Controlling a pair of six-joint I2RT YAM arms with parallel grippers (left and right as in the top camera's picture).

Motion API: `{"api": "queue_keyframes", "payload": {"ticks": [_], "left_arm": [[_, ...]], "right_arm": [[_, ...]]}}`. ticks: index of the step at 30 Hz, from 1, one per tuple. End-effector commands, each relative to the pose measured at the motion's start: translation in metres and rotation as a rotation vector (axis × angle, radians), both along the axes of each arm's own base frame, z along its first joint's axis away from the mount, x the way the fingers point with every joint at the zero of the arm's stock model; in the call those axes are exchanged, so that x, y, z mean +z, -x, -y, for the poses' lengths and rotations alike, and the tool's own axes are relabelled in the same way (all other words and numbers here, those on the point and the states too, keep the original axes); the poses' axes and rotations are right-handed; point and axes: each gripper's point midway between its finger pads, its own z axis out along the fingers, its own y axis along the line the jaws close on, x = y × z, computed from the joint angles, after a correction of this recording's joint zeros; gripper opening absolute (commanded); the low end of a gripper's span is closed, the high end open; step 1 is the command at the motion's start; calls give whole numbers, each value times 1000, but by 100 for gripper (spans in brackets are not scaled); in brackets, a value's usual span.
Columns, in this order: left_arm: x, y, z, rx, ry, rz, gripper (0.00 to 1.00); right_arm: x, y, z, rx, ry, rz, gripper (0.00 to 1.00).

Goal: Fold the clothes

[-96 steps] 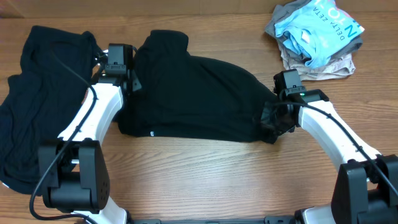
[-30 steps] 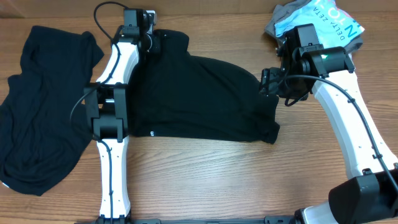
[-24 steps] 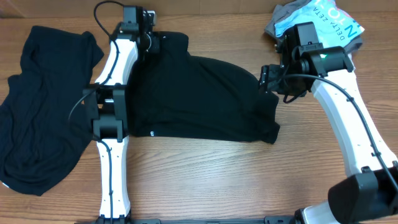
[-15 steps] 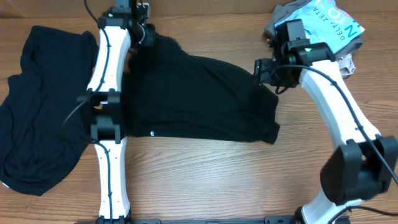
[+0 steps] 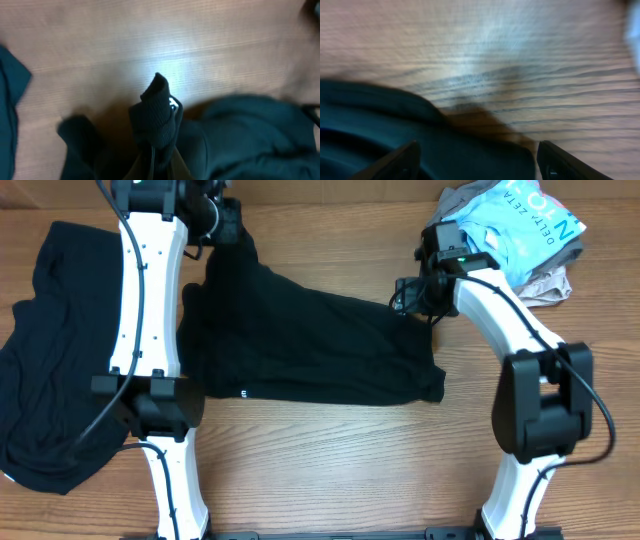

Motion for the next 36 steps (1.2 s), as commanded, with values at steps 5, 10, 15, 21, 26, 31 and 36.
{"api": "queue_keyframes", "payload": {"ticks": [5,10,15,21,26,31,36], "left_arm": [[-11,23,15,-41,-47,-88,4],[-16,30,21,-55,-84,-114,4],[-17,29,20,-51,-107,-113,4],[-17,30,19,-49,-116,-113,4],[-18,31,18,-49,-117,-121,4],[-20,37,16,-48,-125,-144,4],[-26,52,8,2,-151,-217,4]], "right_arm": [[-7,-2,-15,33,-85,-18,78],[-14,0,-17,37,-97,-36,68],[-30,6,-19,40,-104,-80,67],[-35,8,-19,39,-103,-93,44],[-29,13,-18,37,-98,-119,4],[8,20,-15,32,-95,-148,4],[28,56,-12,25,-82,-283,4]]}}
